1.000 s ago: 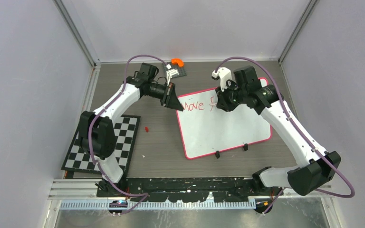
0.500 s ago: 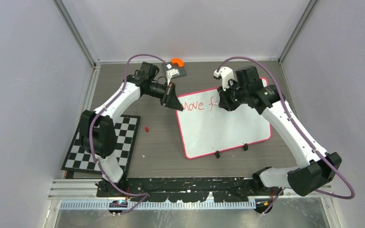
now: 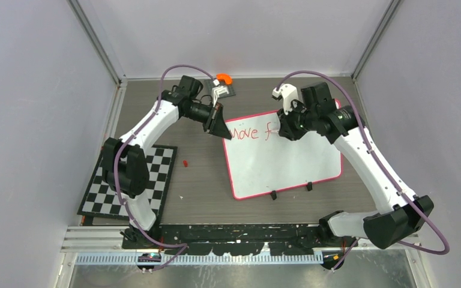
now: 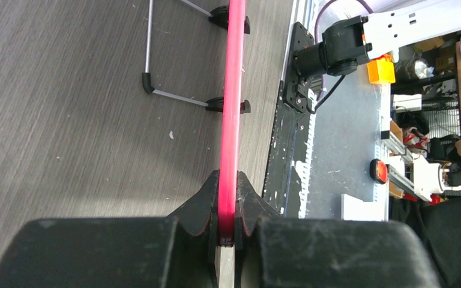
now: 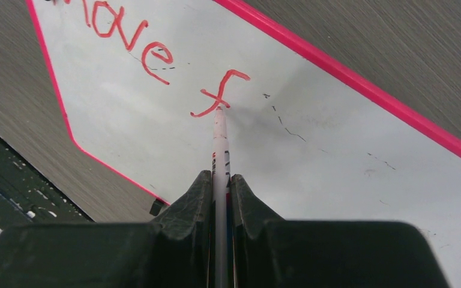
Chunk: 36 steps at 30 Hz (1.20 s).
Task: Write a sentence on the whiteboard
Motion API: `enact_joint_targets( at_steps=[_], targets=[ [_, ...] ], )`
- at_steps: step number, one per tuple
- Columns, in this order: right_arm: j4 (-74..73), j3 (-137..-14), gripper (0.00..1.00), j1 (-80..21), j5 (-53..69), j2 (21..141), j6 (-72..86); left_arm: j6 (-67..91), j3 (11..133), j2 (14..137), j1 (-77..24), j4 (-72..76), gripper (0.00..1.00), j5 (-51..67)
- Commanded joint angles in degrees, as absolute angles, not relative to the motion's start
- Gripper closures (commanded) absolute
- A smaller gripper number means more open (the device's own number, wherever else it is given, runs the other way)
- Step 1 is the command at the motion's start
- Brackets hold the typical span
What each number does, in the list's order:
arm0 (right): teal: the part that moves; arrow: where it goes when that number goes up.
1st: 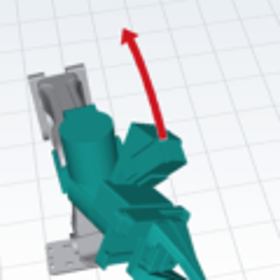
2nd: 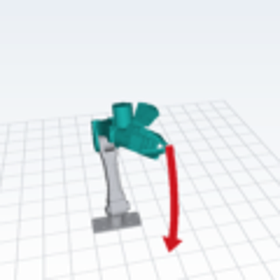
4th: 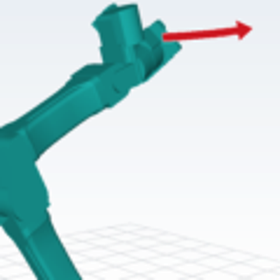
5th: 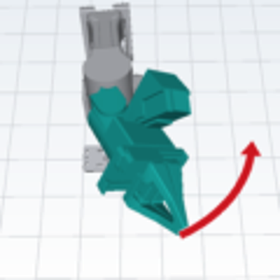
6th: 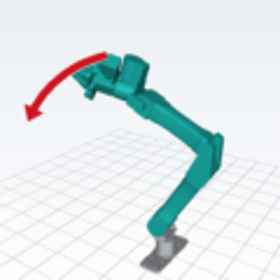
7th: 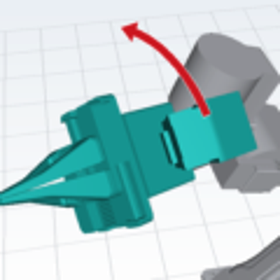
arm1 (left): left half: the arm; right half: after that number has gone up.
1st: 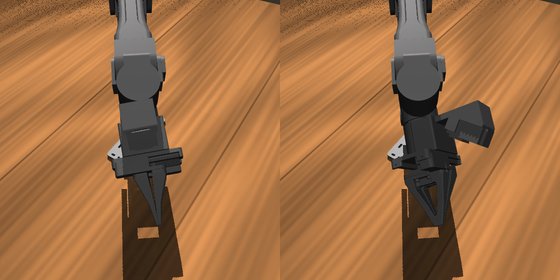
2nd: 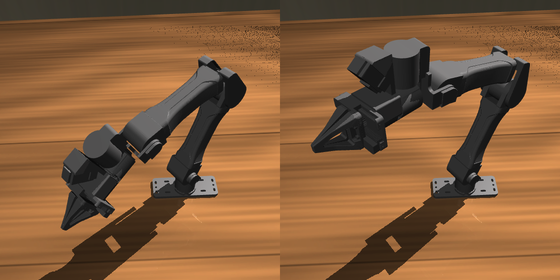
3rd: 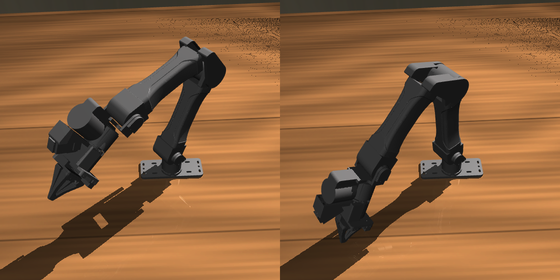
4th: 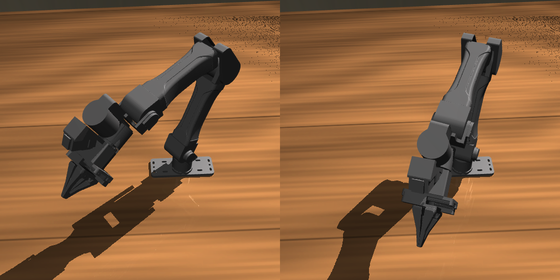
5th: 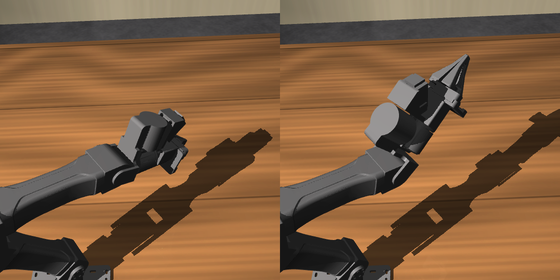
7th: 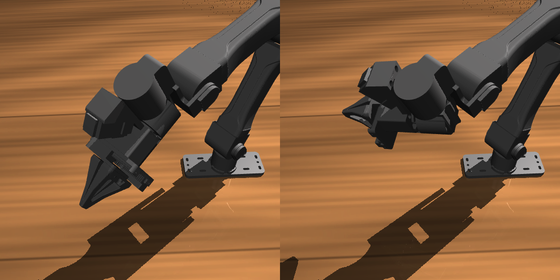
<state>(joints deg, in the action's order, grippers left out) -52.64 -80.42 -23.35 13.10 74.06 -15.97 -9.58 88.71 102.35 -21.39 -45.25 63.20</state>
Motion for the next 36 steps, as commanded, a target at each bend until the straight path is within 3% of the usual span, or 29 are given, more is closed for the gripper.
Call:
enact_joint_targets(
  at_steps=[1,7,12,18,28,36],
  targets=[
    [-55.29,-84.95,1.00,-23.08,18.54,71.02,-16.33,-15.60,93.07,103.86,-21.62,-53.77,1.00,58.84],
    [-55.73,-86.61,1.00,-22.14,20.01,70.86,-15.38,-18.37,99.46,106.92,-21.54,-59.45,0.98,57.41],
    [-55.12,-84.41,1.00,-20.11,20.00,70.04,-15.44,-14.66,98.14,105.40,-21.53,-56.78,0.73,58.15],
    [-51.73,-78.47,1.00,-15.81,26.69,67.16,-12.41,-8.77,91.91,101.12,-21.53,-47.85,0.61,59.32],
    [-45.10,-74.16,1.00,-14.85,25.29,65.57,-8.49,-2.71,86.32,99.55,-21.62,-38.69,0.60,61.96],
    [-42.51,-72.80,1.00,-14.82,22.74,65.76,-9.37,-2.29,85.78,99.66,-21.70,-37.82,0.67,62.25]
  ],
)
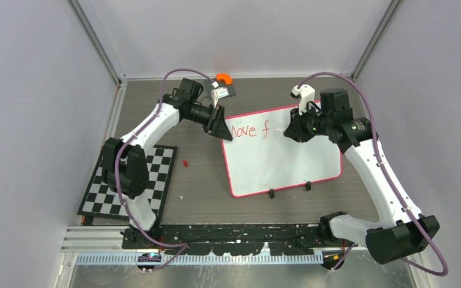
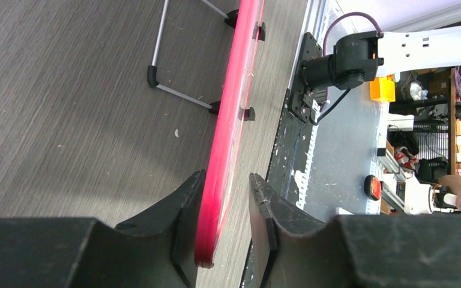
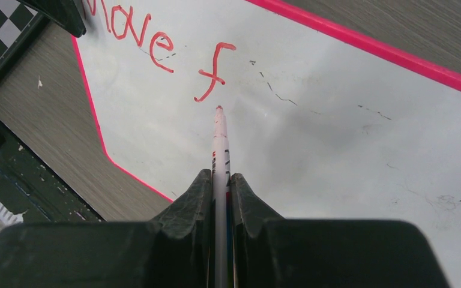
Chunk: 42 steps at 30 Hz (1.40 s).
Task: Write a sentence on the whiteboard
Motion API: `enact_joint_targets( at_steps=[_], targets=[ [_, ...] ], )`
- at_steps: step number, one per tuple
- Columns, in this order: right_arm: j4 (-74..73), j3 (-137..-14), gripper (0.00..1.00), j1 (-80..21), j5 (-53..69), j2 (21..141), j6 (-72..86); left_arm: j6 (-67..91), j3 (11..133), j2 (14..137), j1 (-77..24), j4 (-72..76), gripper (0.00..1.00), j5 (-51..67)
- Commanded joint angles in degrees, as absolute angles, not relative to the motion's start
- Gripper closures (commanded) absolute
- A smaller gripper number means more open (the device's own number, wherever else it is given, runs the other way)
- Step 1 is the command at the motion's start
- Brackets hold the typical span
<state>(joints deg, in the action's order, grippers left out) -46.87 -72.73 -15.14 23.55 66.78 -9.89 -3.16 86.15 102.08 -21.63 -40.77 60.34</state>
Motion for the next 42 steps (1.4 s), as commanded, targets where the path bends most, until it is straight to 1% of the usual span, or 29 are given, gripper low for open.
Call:
enact_joint_targets(
  at_steps=[1,3,8,12,20,36,42],
  targets=[
    [-42.27,-72.91,1.00,-14.81,22.72,65.84,-9.21,-2.21,85.78,99.74,-21.71,-37.73,0.68,62.25],
    [-41.53,-72.88,1.00,-14.85,22.56,66.18,-8.83,-2.18,85.80,99.84,-21.76,-37.76,0.70,62.26],
    [-40.59,-73.14,1.00,-14.88,20.72,66.80,-8.96,-2.09,85.78,100.03,-21.87,-37.76,0.82,62.14],
    [-40.84,-73.92,1.00,-14.90,21.22,67.75,-8.96,-2.11,85.69,100.02,-21.87,-37.73,0.86,61.95],
    [-41.63,-74.32,1.00,-15.54,20.73,69.06,-9.75,-1.99,85.87,100.67,-21.88,-37.86,1.00,61.52],
    [-41.31,-75.47,1.00,-16.60,19.86,71.52,-10.06,-2.55,86.14,101.34,-21.88,-38.52,1.00,61.52],
    [-41.99,-74.19,1.00,-17.31,19.83,71.28,-10.67,-3.15,86.13,101.34,-21.88,-39.07,1.00,61.37]
  ],
)
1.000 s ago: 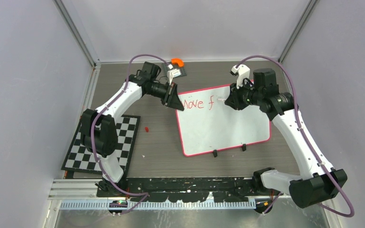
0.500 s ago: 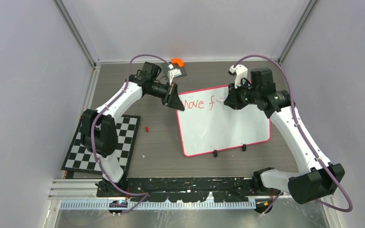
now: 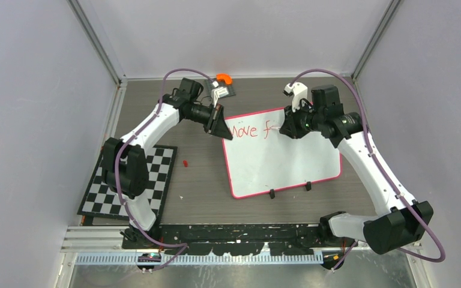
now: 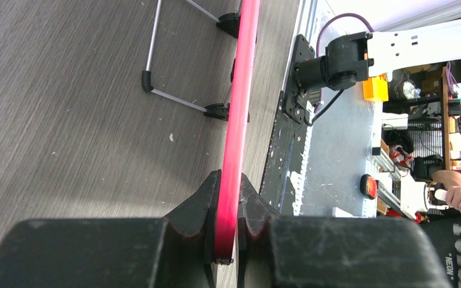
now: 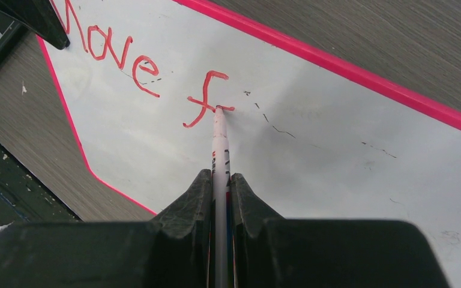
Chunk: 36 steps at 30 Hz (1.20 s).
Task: Write a sentence on the whiteboard
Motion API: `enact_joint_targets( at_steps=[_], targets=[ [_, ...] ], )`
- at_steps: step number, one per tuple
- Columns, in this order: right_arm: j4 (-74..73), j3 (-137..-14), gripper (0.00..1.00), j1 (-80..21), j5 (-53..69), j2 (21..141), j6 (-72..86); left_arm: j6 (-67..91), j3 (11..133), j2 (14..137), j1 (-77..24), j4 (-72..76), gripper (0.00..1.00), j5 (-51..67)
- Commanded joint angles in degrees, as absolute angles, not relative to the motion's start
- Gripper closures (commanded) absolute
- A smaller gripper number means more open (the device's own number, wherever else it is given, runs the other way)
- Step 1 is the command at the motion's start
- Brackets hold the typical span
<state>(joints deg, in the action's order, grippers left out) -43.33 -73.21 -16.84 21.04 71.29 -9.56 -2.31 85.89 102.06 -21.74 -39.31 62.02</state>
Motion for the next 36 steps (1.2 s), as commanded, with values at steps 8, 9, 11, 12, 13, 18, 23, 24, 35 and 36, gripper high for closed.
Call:
enact_joint_targets(
  at_steps=[8,9,11,12,13,18,23,24,35,36],
  targets=[
    [-42.87,-71.63,1.00,-17.24,17.03,68.68,-12.10,-3.52,86.22,101.29,-21.88,-39.35,1.00,61.35],
    [-43.02,-71.61,1.00,-17.27,17.03,68.55,-12.19,-3.56,86.22,101.38,-21.88,-39.45,1.00,61.33],
    [-43.31,-71.55,1.00,-17.24,17.16,68.44,-12.18,-3.52,86.22,101.34,-21.88,-39.46,1.00,61.26],
    [-43.41,-71.42,1.00,-17.27,17.03,68.48,-12.21,-3.53,86.22,101.32,-21.88,-39.51,1.00,61.26],
    [-43.42,-71.37,1.00,-17.24,16.60,68.54,-12.22,-3.52,86.22,101.30,-21.88,-39.51,1.00,61.26],
    [-42.76,-71.96,1.00,-17.18,14.02,68.61,-12.12,-3.60,86.13,101.14,-21.88,-39.47,1.00,61.26],
    [-41.93,-73.96,1.00,-17.17,13.41,69.51,-11.31,-3.55,86.25,101.34,-21.90,-39.51,1.00,61.47],
    [-41.92,-74.40,1.00,-17.19,13.55,69.71,-11.26,-3.57,86.22,101.34,-21.89,-39.53,1.00,61.52],
    [-41.90,-75.92,1.00,-17.37,16.25,71.16,-10.64,-3.65,86.28,101.71,-21.88,-39.53,1.00,61.70],
    [-41.96,-75.92,1.00,-17.44,16.64,71.33,-10.61,-3.69,86.24,101.74,-21.88,-39.48,1.00,61.70]
  ],
)
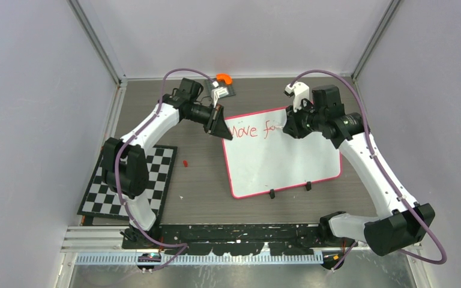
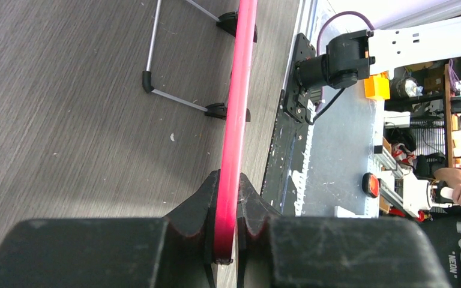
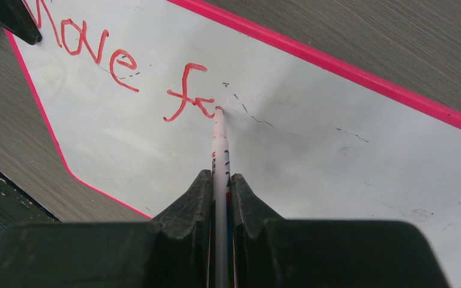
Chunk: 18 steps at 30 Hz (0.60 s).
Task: Write a sentence on the whiteboard
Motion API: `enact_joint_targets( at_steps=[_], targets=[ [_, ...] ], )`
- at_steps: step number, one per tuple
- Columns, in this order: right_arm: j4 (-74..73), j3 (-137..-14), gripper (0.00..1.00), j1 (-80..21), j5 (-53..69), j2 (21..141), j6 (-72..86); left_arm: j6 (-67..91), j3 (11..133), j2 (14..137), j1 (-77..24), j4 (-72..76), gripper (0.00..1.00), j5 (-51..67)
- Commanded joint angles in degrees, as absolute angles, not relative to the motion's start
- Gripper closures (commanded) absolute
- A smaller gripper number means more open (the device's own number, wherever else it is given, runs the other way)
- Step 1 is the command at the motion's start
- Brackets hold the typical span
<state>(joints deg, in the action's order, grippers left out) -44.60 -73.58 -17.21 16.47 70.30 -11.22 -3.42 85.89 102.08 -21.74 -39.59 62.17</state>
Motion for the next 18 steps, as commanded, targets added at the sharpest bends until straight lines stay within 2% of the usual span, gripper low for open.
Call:
enact_joint_targets(
  at_steps=[1,18],
  targets=[
    [-42.01,-75.91,1.00,-17.57,16.77,71.44,-10.63,-3.69,86.22,101.71,-21.88,-39.48,1.00,61.70],
    [-43.56,-76.86,1.00,-16.67,17.83,68.05,-10.99,-3.71,85.83,101.42,-21.88,-39.57,1.00,61.61]
  ],
)
